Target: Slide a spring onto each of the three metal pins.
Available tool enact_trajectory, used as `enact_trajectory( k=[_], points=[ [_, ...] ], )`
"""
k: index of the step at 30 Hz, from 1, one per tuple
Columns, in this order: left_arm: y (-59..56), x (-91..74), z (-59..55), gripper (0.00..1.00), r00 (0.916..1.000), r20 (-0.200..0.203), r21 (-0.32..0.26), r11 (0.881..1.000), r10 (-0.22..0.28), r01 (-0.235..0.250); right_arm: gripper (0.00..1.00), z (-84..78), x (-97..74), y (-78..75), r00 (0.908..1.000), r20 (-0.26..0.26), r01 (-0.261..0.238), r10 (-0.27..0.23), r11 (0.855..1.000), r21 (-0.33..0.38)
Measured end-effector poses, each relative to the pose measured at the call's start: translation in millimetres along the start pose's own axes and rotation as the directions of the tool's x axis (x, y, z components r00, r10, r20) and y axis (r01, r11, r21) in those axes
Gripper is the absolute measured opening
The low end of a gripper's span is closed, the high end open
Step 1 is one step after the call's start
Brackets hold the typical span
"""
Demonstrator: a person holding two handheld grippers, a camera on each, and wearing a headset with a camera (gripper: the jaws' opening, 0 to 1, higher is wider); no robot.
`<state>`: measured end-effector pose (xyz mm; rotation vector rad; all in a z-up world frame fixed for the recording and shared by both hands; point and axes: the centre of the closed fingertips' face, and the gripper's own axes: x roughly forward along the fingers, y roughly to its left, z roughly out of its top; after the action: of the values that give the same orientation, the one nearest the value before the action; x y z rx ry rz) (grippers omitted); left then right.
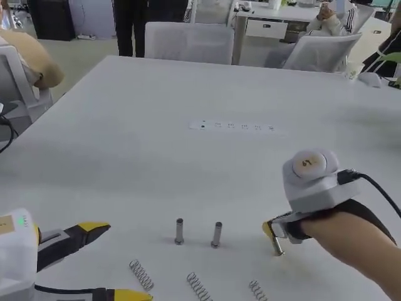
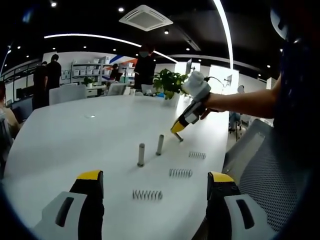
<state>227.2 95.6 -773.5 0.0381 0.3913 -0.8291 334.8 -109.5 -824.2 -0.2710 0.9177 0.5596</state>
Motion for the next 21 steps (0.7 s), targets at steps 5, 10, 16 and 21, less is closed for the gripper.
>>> enact_trajectory(
  k=[5,10,16,21],
  points=[
    [-0.8,-0.2,1.7,0.82,1.0000,0.001,0.006,1.000,-0.002,0.002,0.05,2.9,-7.3,2.6,0.9993,0.036,-0.002,0.003,1.000,-0.017],
    [-1.9,-0.3,2.1,0.82,1.0000,0.002,0.009,1.000,-0.003,0.003,0.05,0.6,-11.1,3.2,0.9988,0.049,-0.003,0.003,1.000,-0.012],
    [-3.0,0.0,1.6,0.82,1.0000,0.000,0.009,1.000,-0.005,0.005,0.05,-0.5,-13.4,4.2,0.9982,0.060,-0.005,0.005,1.000,-0.009],
    [-3.0,0.2,1.6,0.82,1.0000,-0.001,0.010,1.000,-0.007,0.007,0.05,-0.3,-13.3,3.9,0.9978,0.065,-0.006,0.006,1.000,-0.009]
  ],
)
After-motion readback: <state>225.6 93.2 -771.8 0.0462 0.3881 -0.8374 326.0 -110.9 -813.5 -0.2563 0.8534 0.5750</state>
